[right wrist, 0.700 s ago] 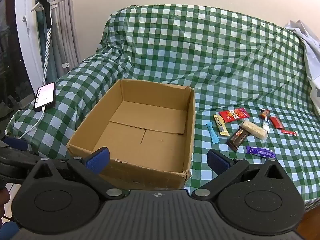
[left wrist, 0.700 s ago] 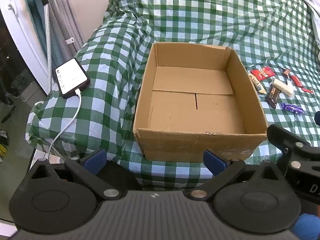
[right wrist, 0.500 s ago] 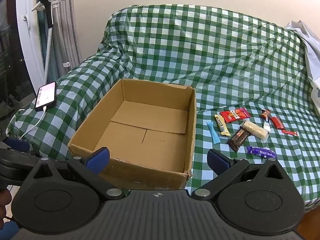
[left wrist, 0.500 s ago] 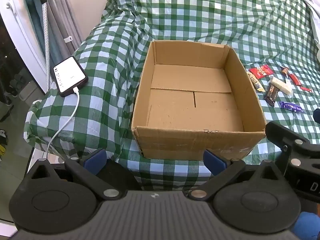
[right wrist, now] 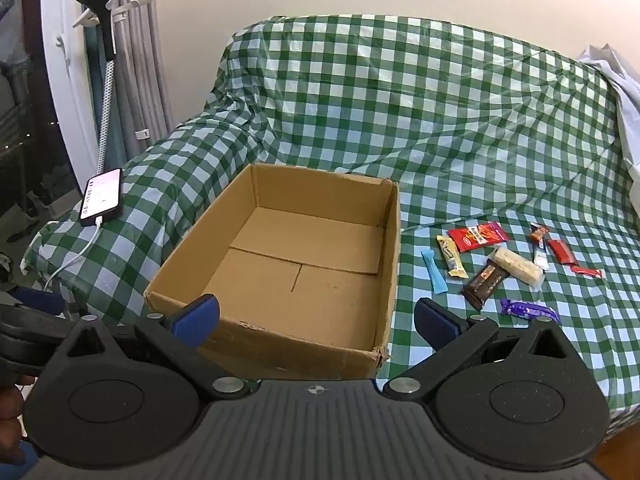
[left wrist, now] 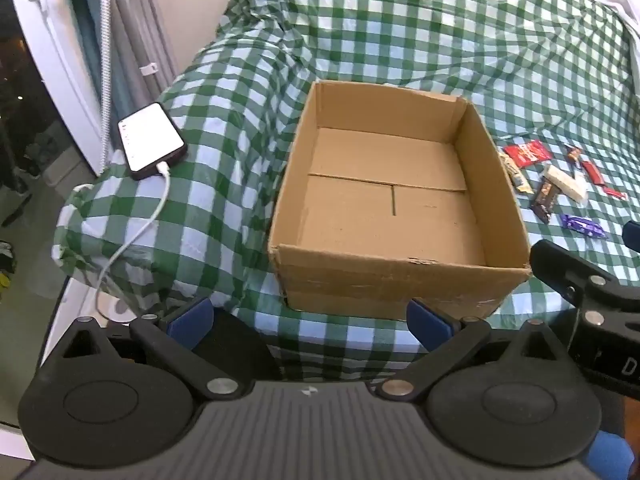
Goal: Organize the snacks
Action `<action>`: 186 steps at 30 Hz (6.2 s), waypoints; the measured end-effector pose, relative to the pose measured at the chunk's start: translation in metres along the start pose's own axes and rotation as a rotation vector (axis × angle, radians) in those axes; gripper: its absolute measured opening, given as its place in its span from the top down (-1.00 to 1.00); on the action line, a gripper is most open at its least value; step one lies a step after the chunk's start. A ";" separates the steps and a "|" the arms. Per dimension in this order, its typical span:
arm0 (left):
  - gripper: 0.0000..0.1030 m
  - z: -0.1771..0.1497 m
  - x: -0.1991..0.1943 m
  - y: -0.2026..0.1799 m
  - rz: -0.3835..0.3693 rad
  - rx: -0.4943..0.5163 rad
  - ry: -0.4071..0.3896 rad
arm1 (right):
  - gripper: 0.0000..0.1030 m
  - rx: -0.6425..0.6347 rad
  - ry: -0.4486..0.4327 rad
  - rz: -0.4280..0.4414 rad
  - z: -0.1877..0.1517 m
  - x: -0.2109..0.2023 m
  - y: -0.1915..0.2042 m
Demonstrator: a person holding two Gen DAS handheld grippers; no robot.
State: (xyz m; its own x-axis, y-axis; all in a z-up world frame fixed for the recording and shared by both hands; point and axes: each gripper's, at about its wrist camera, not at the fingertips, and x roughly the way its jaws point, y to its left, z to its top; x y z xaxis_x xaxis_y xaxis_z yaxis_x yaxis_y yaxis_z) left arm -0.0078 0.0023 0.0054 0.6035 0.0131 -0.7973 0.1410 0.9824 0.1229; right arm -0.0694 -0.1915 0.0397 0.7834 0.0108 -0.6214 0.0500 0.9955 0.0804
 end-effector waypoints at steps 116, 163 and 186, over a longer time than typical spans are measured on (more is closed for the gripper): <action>-1.00 0.148 0.210 -0.394 -0.254 0.608 0.255 | -0.99 0.074 0.145 -0.239 -0.060 0.163 -0.351; 0.16 0.055 0.035 -0.146 -0.138 0.286 0.140 | 0.67 0.374 0.018 0.240 -0.038 0.027 -0.155; 0.16 -0.020 -0.011 -0.027 -0.189 0.103 0.030 | 0.67 0.076 0.038 0.228 -0.030 -0.036 -0.005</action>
State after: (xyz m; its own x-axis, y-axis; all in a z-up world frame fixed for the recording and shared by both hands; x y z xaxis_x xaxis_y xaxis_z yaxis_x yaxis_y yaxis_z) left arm -0.0342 -0.0210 -0.0014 0.5352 -0.1622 -0.8290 0.3298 0.9436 0.0282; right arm -0.1159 -0.1940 0.0385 0.7563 0.2389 -0.6091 -0.0773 0.9571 0.2794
